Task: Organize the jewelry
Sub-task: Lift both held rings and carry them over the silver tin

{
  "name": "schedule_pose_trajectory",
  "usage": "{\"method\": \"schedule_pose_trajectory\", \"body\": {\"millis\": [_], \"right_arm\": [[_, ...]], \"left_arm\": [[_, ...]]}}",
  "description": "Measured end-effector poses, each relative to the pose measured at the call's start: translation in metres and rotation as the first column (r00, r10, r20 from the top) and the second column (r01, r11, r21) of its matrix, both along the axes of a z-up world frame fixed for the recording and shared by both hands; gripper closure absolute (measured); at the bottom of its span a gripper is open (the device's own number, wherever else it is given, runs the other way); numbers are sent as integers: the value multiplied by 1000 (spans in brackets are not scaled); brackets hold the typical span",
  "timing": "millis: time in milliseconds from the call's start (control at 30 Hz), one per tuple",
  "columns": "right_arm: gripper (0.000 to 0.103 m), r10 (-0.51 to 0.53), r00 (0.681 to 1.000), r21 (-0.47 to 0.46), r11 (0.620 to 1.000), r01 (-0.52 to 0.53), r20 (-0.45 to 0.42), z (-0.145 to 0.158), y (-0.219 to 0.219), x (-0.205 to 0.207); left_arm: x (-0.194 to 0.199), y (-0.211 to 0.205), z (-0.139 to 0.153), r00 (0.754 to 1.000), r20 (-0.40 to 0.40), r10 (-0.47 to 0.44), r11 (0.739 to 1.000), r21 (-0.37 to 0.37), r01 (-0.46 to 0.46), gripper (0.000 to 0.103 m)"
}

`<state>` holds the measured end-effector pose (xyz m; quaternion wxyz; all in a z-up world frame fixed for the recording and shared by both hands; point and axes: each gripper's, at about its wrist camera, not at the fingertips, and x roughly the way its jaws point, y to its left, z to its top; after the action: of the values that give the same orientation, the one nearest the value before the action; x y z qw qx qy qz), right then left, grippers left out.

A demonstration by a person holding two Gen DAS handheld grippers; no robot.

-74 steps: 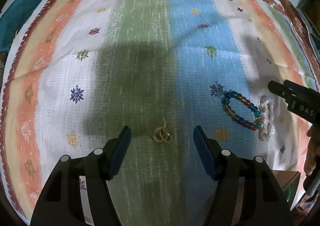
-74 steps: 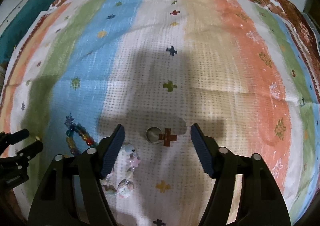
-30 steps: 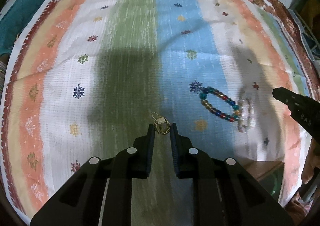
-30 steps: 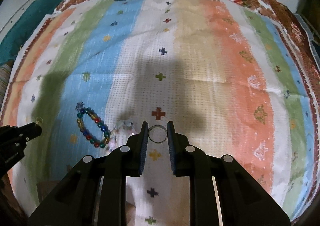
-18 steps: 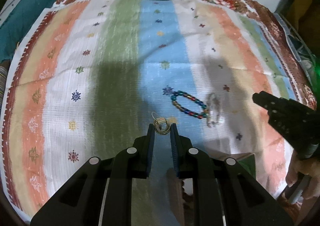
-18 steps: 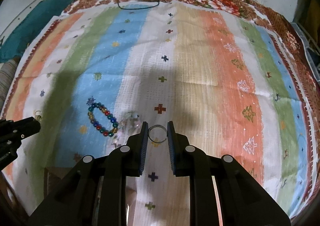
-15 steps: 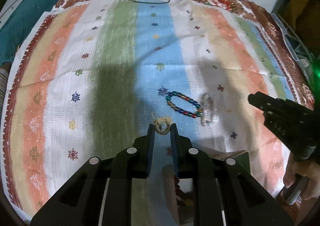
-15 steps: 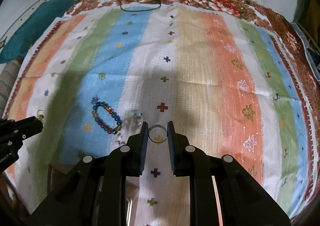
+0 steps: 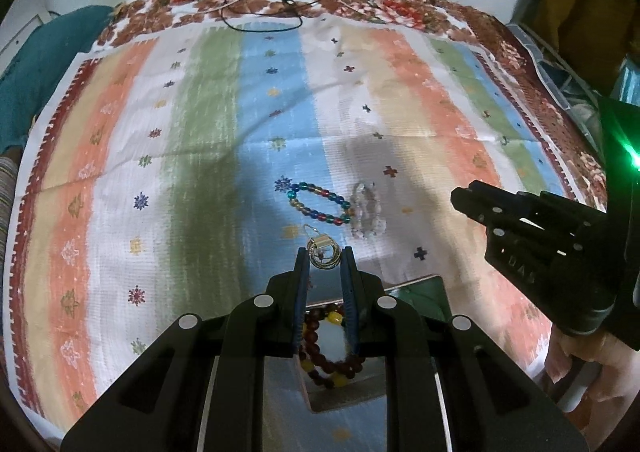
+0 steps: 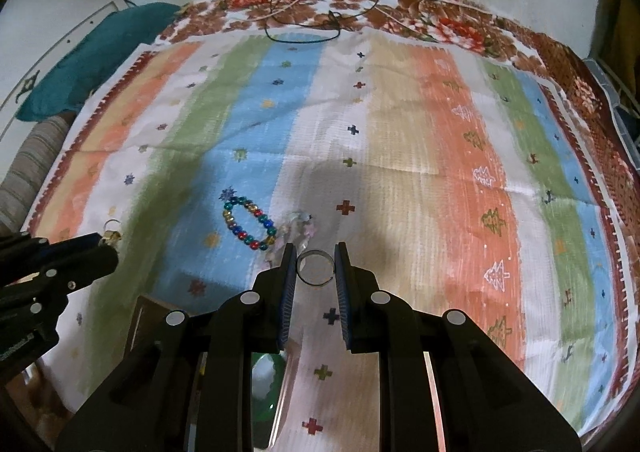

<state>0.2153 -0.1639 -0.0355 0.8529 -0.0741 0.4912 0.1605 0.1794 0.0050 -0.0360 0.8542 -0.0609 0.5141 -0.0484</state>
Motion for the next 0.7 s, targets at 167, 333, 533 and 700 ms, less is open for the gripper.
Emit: {"method": "schedule_pose_trajectory", "body": {"millis": [167,333,533,700], "right_arm": [[83,7,1000,13,1000,-7,6,4,-3,-8],[83,21,1000,25,999,-21,14,9,-3,-18],[83,51,998,42,998,-52,29,16,0,-35],[83,87,995,51,995,-89,38,21,4,-52]], "left_arm": [[-6,-5,5,1000,13,-11,1000,1,11,87],[-13,-8,10,999,30,-20,1000,-7,20,87],[-24,-10,16,998,48,-30,999,-12,31,87],[-33,-10,21,998,62,-31,999,-22,33,87]]}}
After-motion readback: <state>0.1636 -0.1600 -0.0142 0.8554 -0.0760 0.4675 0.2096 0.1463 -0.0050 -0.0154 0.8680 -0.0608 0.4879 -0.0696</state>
